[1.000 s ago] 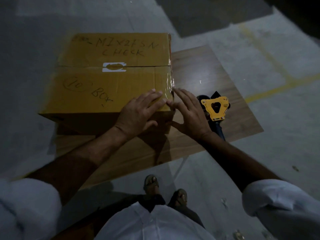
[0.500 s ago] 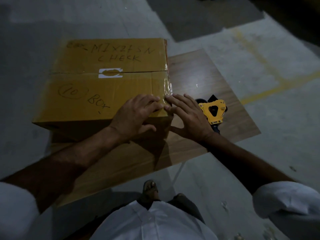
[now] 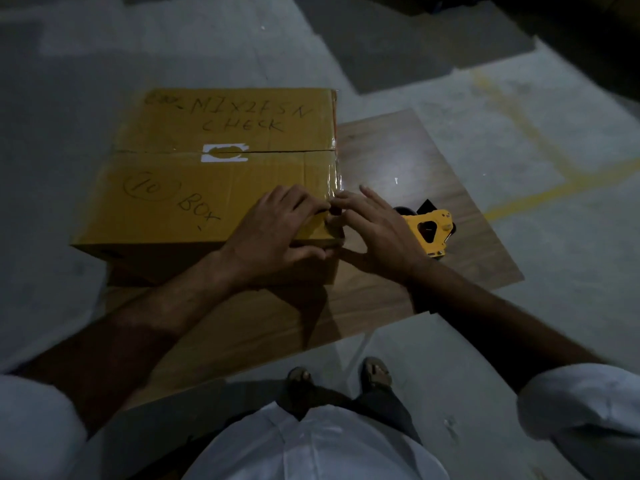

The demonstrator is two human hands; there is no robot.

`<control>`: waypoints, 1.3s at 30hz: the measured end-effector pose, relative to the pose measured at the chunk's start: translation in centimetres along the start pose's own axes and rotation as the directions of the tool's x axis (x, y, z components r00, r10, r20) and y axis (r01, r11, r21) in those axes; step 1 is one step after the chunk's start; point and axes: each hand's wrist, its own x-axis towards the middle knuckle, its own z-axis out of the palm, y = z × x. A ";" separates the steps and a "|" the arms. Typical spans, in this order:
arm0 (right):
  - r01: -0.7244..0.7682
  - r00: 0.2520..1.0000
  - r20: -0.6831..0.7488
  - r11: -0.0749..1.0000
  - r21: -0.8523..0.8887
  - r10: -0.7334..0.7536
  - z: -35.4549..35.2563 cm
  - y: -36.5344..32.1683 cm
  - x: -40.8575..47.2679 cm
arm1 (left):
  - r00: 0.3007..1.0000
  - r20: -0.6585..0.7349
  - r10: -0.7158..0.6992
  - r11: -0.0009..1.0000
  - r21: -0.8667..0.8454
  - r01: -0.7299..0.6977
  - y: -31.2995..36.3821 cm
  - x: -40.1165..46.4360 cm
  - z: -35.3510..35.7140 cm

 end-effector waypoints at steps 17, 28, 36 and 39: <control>-0.005 0.998 -0.070 0.997 0.075 0.011 2.2 -3.0 -0.8 | 0.987 0.153 -0.044 0.992 0.121 0.025 0.0 -2.8 -1.9; 0.256 0.966 0.002 0.955 0.149 -0.259 3.3 -7.5 2.2 | 0.972 -0.039 -0.232 0.973 0.003 0.233 -1.0 -10.6 -1.0; 0.227 0.962 0.132 0.968 0.103 -0.240 2.6 -4.4 4.2 | 0.812 -0.377 -0.446 0.894 -0.144 0.425 2.7 -10.0 3.8; 0.141 0.984 0.083 0.973 0.183 -0.158 4.2 -8.6 2.8 | 0.874 -0.298 -0.384 0.923 -0.159 0.351 1.1 -13.0 2.4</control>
